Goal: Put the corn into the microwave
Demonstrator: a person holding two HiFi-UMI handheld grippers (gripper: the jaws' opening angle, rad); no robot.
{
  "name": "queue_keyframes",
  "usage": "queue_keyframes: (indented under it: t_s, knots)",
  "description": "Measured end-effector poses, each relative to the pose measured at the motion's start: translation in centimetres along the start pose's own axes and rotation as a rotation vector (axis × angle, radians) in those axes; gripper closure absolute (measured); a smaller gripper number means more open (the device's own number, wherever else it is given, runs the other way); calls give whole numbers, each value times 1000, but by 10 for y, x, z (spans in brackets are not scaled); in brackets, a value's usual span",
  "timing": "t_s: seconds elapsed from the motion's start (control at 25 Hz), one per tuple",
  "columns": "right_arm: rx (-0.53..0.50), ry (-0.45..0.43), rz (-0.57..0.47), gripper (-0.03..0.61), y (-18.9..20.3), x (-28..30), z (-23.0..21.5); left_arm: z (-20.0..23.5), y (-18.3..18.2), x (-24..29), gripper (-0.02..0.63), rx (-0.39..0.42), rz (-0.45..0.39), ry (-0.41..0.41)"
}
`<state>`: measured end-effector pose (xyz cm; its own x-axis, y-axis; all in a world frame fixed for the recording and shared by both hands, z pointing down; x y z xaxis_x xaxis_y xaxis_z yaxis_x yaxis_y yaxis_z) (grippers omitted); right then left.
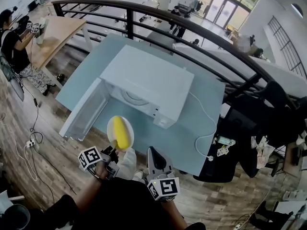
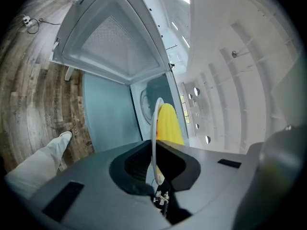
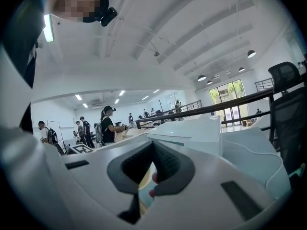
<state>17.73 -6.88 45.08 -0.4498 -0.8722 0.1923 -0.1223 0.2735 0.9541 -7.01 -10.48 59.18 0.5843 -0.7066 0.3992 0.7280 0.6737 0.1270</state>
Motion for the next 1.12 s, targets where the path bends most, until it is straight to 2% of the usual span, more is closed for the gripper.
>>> queue_keyframes:
  t_s: [0.24, 0.56, 0.76, 1.12]
  knots:
    - [-24, -28, 8, 571, -13, 33, -6, 0, -21, 22, 595, -4, 3, -2]
    - [-32, -39, 8, 571, -29, 68, -7, 3, -42, 49, 594, 1, 47, -12]
    - [-41, -29, 4, 571, -39, 85, -6, 8, -60, 74, 594, -11, 68, -12]
    - [-41, 6, -20, 571, -46, 122, 1, 21, -84, 110, 594, 15, 135, -18]
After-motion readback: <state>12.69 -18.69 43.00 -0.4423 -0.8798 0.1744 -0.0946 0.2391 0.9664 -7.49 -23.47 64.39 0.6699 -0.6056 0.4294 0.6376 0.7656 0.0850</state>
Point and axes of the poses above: the fingertips, and each gripper's own axes: x forward along the fingers, z to its left, y out of its underside, the point moved 8 cm from there along -x, backward along the fingers, and after that the axes turned 2 degrees about z, right-handed, at the moved point
